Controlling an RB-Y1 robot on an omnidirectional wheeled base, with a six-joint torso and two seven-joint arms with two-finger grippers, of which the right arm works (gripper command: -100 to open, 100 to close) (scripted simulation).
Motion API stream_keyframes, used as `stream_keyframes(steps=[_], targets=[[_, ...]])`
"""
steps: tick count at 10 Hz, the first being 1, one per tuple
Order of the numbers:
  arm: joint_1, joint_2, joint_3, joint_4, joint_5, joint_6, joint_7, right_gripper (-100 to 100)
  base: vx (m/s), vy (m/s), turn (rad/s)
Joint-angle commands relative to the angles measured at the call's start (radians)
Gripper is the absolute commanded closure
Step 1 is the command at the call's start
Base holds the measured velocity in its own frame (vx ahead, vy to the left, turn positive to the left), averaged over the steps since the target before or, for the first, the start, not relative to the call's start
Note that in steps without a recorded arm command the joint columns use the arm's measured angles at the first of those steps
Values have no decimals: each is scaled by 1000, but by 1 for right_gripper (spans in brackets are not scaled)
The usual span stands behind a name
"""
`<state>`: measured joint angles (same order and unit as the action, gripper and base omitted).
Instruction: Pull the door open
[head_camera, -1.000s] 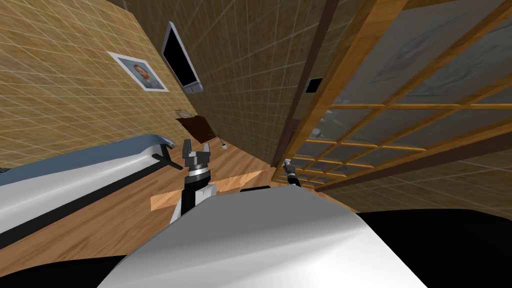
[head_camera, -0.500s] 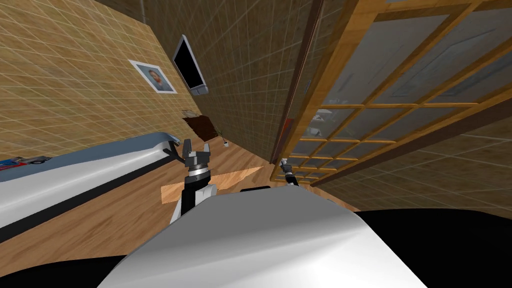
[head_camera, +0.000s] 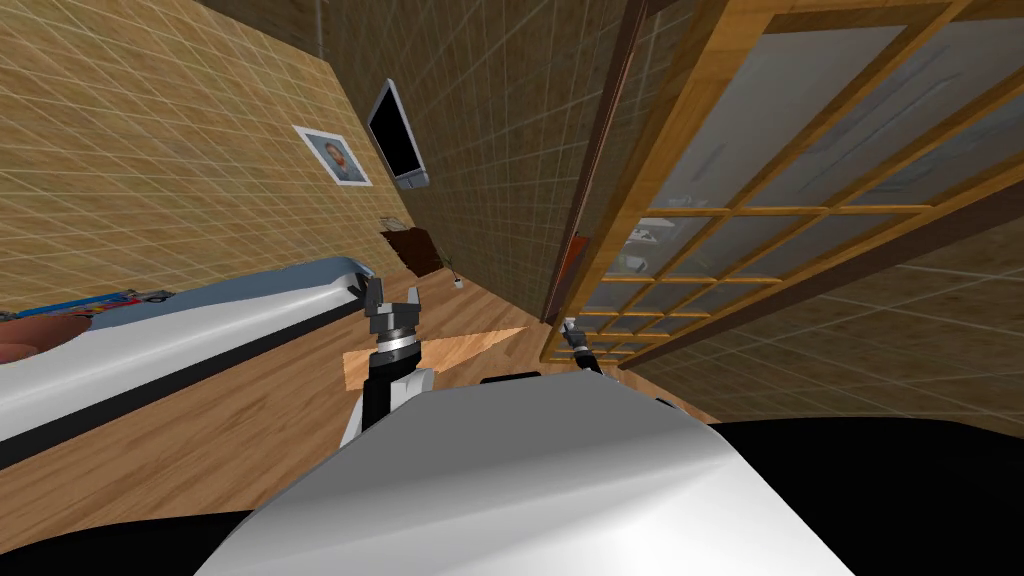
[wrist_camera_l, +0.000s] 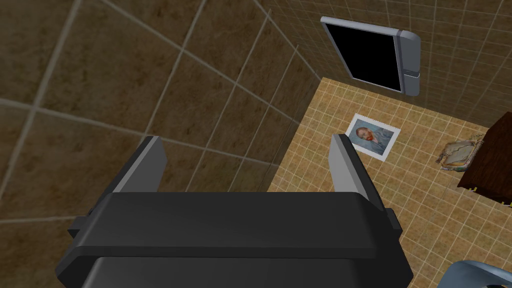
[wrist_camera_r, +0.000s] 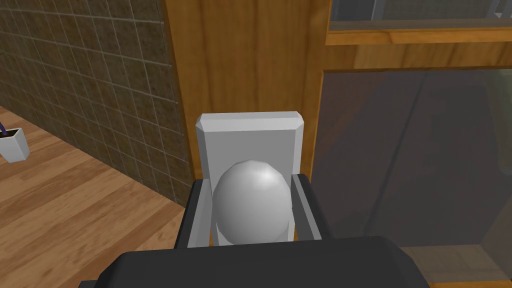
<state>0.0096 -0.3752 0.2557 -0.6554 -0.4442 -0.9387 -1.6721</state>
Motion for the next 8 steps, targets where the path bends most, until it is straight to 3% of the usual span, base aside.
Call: stream_keyframes(steps=[1,5,6,8], targets=[[18,-16,24,5,14,-26,-32,100,-213,-13,104],[51,-65,64,3,36,-74,-96,100,-194,-35,96],[43,-58,56,8,32,-65,-85,100,-87,-14,16],[63,-78,80,14,47,-103,-114,100,-172,-51,125]])
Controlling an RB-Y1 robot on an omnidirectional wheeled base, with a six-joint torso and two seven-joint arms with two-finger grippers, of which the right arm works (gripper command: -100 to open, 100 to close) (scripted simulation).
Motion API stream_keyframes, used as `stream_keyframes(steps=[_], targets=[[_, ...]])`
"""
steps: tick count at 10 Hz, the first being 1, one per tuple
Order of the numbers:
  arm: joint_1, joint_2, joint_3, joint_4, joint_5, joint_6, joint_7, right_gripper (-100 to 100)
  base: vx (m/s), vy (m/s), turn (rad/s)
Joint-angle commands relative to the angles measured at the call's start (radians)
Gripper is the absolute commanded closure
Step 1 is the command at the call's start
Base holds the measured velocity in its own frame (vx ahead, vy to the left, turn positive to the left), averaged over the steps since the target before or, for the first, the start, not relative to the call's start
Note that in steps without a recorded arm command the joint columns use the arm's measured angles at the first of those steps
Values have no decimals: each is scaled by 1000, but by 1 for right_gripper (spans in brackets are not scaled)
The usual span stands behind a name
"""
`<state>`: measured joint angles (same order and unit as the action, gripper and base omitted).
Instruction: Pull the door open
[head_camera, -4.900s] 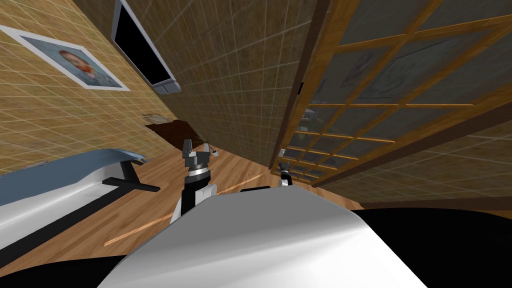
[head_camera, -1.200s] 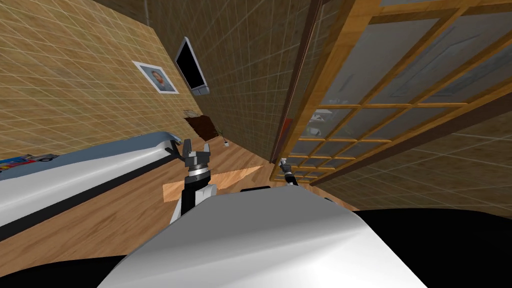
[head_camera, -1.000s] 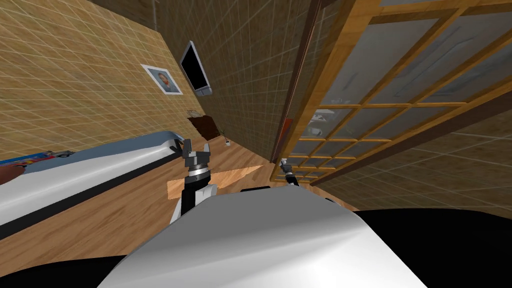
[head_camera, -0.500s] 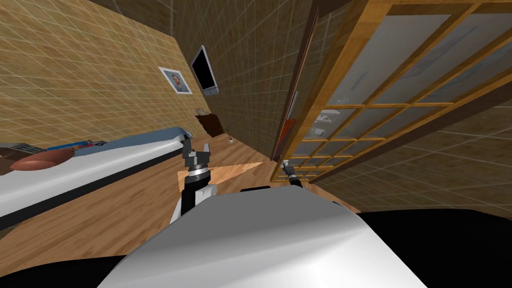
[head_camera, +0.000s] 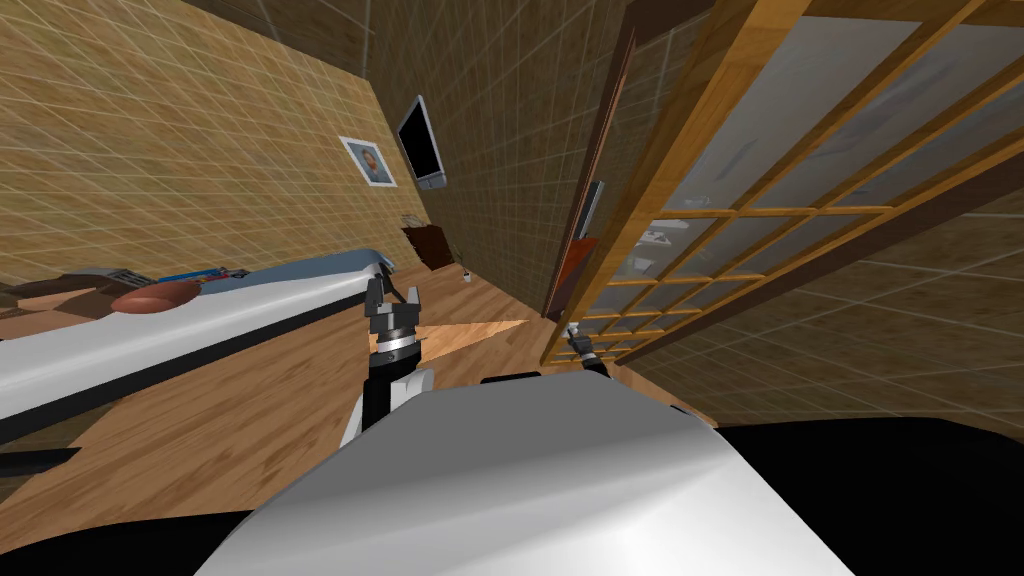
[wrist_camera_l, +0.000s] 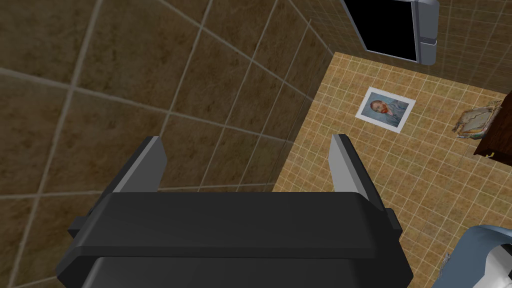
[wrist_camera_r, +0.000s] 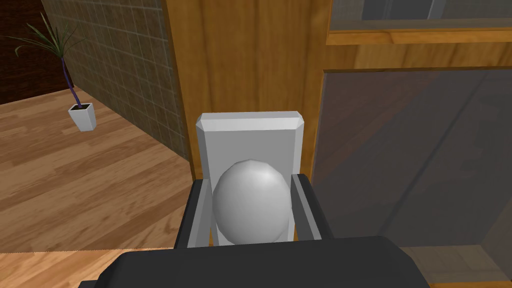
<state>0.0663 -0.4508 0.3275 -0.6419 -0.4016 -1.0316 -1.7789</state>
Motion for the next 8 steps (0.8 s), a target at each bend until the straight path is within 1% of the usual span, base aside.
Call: stream_keyframes(steps=[1,3,5,6,7,8], targets=[[15,-11,17,2,11,-25,-18,100,-214,-84,98],[31,-29,36,4,24,-58,-42,100,-199,-62,122],[46,-45,53,7,35,-86,-62,100,-210,-69,82],[53,-53,61,8,41,-100,-72,100,-190,-31,89],[43,-45,58,18,39,-95,-65,100,-87,-10,14],[49,-51,66,29,44,-115,-77,100,-148,-59,152]])
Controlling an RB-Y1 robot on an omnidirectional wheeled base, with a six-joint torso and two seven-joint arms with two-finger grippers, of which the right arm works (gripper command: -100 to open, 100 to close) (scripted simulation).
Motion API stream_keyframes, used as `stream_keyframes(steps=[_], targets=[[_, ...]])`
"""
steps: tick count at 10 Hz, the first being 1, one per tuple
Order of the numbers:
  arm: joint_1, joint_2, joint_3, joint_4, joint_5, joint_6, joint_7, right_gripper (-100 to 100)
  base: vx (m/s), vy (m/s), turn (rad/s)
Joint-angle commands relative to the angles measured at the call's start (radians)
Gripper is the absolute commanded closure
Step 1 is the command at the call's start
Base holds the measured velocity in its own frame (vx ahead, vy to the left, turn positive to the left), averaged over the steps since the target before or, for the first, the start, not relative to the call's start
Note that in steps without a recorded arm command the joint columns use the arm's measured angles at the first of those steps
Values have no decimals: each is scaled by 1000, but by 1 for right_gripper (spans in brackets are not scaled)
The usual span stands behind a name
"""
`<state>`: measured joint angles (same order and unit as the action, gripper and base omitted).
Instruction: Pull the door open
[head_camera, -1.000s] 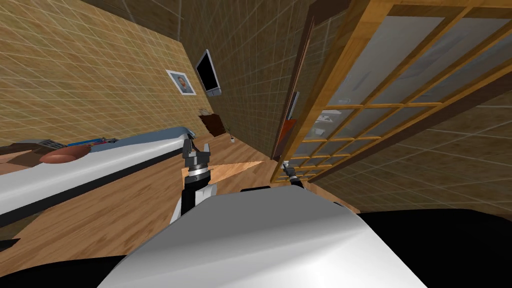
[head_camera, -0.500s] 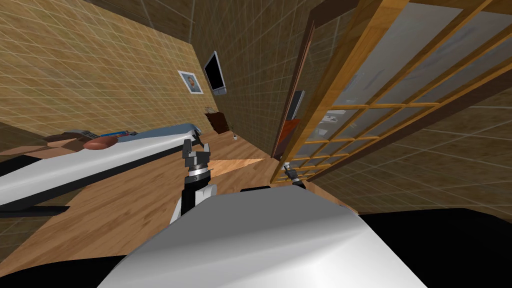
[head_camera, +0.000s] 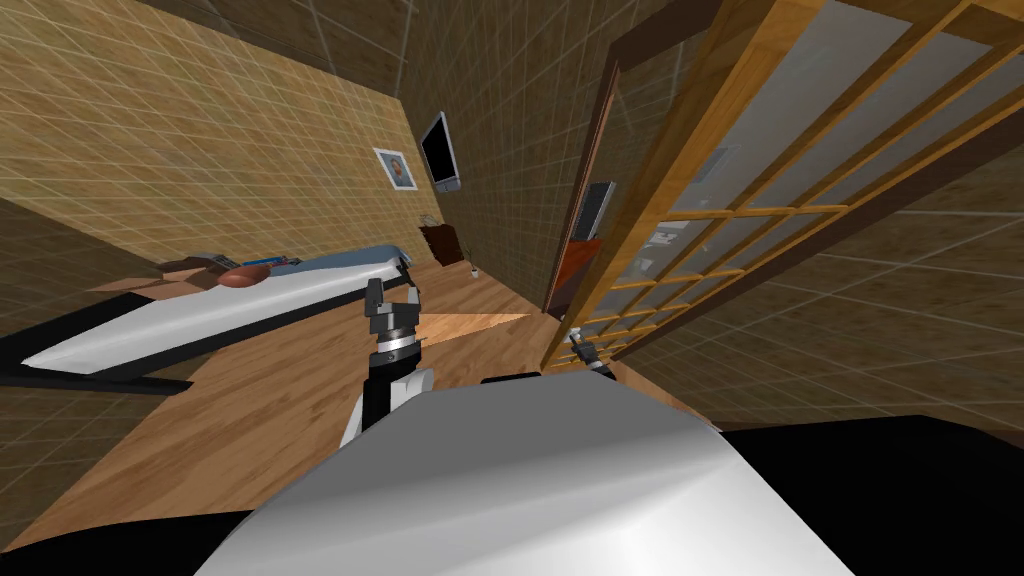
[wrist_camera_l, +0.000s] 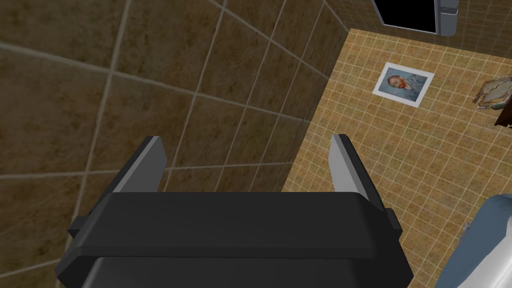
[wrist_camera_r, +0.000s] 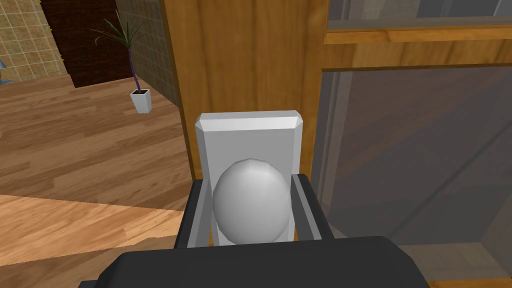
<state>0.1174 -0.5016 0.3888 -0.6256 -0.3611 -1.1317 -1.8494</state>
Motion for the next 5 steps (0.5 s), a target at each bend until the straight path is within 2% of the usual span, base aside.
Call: stream_keyframes(steps=[1,5], targets=[[-1,-2,6,15,4,-19,-8,100,-200,-70,145],[9,-18,24,41,15,-69,-33,100,-214,-80,167]])
